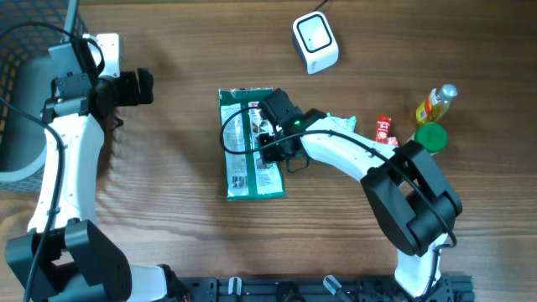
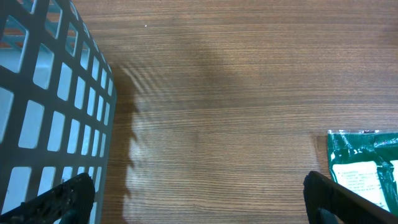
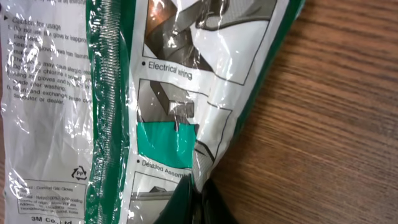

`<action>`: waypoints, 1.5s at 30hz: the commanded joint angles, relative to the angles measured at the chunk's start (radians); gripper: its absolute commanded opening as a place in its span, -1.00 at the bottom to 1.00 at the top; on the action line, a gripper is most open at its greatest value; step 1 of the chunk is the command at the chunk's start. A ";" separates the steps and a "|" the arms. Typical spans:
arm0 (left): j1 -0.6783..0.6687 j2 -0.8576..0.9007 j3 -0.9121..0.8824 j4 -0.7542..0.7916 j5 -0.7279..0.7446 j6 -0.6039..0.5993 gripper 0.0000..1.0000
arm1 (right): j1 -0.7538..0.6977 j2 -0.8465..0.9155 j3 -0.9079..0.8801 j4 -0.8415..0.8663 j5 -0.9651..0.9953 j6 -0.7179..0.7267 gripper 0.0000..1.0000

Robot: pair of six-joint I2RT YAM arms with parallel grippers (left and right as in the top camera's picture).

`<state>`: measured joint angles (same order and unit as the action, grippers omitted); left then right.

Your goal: Scan the item barcode

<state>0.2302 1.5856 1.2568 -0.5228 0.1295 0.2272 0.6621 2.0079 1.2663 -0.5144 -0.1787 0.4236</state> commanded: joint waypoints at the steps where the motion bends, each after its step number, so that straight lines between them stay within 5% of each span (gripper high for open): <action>1: 0.003 -0.013 0.013 0.002 0.011 0.012 1.00 | 0.005 -0.006 -0.017 -0.006 0.023 -0.030 -0.87; 3: 0.003 -0.013 0.013 0.002 0.012 0.012 1.00 | 0.005 -0.005 -0.017 0.001 0.024 -0.031 -0.62; 32: 0.003 -0.013 0.013 0.002 0.012 0.013 1.00 | 0.005 -0.005 -0.017 0.010 0.026 -0.028 -0.45; 33: 0.003 -0.013 0.013 0.002 0.011 0.012 1.00 | 0.005 -0.005 -0.017 0.014 0.026 -0.028 -0.17; 36: 0.003 -0.013 0.013 0.002 0.011 0.012 1.00 | 0.006 -0.005 -0.017 0.024 0.025 -0.028 0.07; 45: 0.003 -0.013 0.013 0.002 0.011 0.012 1.00 | 0.006 -0.005 -0.017 0.018 0.022 -0.028 0.31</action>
<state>0.2302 1.5856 1.2568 -0.5232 0.1291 0.2272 0.6678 1.9976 1.2648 -0.4843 -0.1757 0.3950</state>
